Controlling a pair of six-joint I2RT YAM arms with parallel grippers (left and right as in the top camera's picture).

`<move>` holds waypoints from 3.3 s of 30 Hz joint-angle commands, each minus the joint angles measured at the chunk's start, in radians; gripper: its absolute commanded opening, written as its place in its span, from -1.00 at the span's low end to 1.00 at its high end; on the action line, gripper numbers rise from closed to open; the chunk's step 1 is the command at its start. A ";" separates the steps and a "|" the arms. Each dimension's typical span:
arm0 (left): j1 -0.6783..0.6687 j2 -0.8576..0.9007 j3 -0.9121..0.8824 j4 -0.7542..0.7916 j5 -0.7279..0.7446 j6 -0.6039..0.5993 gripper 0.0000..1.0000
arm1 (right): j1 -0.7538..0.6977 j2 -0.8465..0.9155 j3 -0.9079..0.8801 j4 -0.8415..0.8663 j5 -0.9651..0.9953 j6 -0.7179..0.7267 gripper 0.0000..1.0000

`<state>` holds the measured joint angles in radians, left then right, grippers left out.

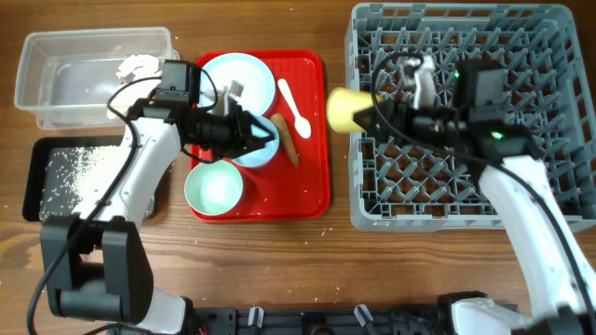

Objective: Sort waste into correct bins and load items into the dishwasher rack
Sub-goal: 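Place the yellow cup upside down in the dish rack with the right gripper, then reach the right gripper to the light-blue bowl and lift it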

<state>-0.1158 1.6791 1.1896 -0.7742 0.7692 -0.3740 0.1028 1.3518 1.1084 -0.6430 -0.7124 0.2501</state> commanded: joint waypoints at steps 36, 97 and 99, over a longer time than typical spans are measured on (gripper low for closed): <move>0.000 -0.011 0.009 -0.008 -0.562 0.034 -0.11 | 0.182 0.148 0.404 -0.679 0.694 0.087 0.83; 0.320 -0.080 0.041 -0.031 -0.562 0.027 0.99 | 0.555 0.545 0.523 -0.116 0.777 0.420 -0.91; 0.320 -0.080 0.041 -0.031 -0.562 0.027 1.00 | 0.535 0.434 0.523 -0.172 0.947 0.419 -0.91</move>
<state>0.1986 1.6146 1.2160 -0.8047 0.2092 -0.3527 0.6727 2.0132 1.6238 -0.7715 -0.0334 0.6834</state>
